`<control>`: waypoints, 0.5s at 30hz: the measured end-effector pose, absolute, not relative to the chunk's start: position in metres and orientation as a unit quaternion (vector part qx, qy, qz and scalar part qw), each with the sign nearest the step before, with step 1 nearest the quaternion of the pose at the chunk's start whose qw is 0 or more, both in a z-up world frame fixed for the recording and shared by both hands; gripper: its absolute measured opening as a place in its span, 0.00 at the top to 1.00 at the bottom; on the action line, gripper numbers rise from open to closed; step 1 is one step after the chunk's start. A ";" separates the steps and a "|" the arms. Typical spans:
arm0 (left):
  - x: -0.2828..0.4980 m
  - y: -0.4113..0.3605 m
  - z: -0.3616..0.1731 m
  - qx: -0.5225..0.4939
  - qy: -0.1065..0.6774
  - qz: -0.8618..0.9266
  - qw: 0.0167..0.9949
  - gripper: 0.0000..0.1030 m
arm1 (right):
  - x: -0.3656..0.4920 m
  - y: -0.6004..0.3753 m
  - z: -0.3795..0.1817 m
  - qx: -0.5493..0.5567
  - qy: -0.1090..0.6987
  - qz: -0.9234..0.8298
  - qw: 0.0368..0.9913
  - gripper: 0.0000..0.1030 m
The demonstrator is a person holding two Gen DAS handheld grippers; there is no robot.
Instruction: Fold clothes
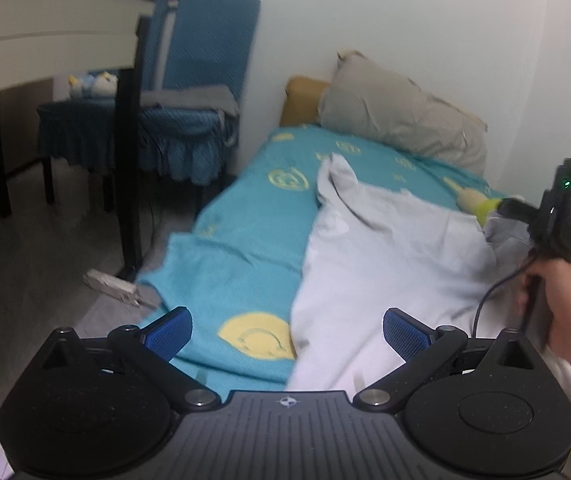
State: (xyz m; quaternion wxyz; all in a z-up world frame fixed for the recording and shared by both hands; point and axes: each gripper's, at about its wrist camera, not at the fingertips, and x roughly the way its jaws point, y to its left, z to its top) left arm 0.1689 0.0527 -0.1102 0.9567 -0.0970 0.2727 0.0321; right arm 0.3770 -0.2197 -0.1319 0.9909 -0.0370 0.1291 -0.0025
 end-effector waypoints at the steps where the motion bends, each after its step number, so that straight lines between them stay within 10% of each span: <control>1: 0.168 0.055 -0.108 -0.099 0.269 0.036 0.957 0.00 | 0.372 -0.200 -0.133 -0.065 0.138 0.031 0.988 0.96; 7: 0.162 0.064 -0.100 -0.106 0.253 0.052 0.960 0.00 | 0.370 -0.123 -0.162 -0.132 0.259 0.186 0.938 0.93; 11: 0.160 0.067 -0.095 -0.106 0.242 0.052 0.963 0.00 | 0.363 -0.140 -0.158 -0.042 0.306 0.205 0.929 0.13; 15: 0.156 0.067 -0.090 -0.106 0.230 0.046 0.966 0.00 | 0.332 -0.162 -0.124 0.003 0.288 0.193 0.938 0.09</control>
